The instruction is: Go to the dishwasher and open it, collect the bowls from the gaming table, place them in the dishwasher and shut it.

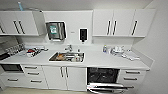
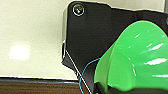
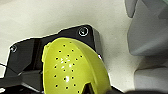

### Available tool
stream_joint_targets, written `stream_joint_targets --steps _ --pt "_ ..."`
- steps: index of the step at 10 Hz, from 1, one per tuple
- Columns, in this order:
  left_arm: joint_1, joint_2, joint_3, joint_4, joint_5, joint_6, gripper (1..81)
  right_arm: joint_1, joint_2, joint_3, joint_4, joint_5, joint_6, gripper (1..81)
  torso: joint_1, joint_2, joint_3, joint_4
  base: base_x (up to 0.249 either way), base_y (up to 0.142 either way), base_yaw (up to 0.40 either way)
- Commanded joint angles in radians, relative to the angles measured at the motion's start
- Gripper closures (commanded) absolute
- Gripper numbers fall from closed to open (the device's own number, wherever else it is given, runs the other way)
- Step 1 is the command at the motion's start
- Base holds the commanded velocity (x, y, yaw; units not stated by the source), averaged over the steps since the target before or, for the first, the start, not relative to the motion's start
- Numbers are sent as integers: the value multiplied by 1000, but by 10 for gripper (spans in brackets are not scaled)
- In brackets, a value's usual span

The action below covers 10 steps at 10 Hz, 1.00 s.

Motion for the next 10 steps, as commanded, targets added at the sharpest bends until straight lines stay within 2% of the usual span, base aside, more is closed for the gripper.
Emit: stream_joint_targets --steps 1,10 --pt "-38 -15 -1 -1 60 4 811 35 -28 -14 1 -32 3 811 1 0 0 0 122 0 0" --pt "-38 -15 -1 -1 60 2 811 35 -26 -14 1 -32 3 811 1 0 0 0 122 0 0"
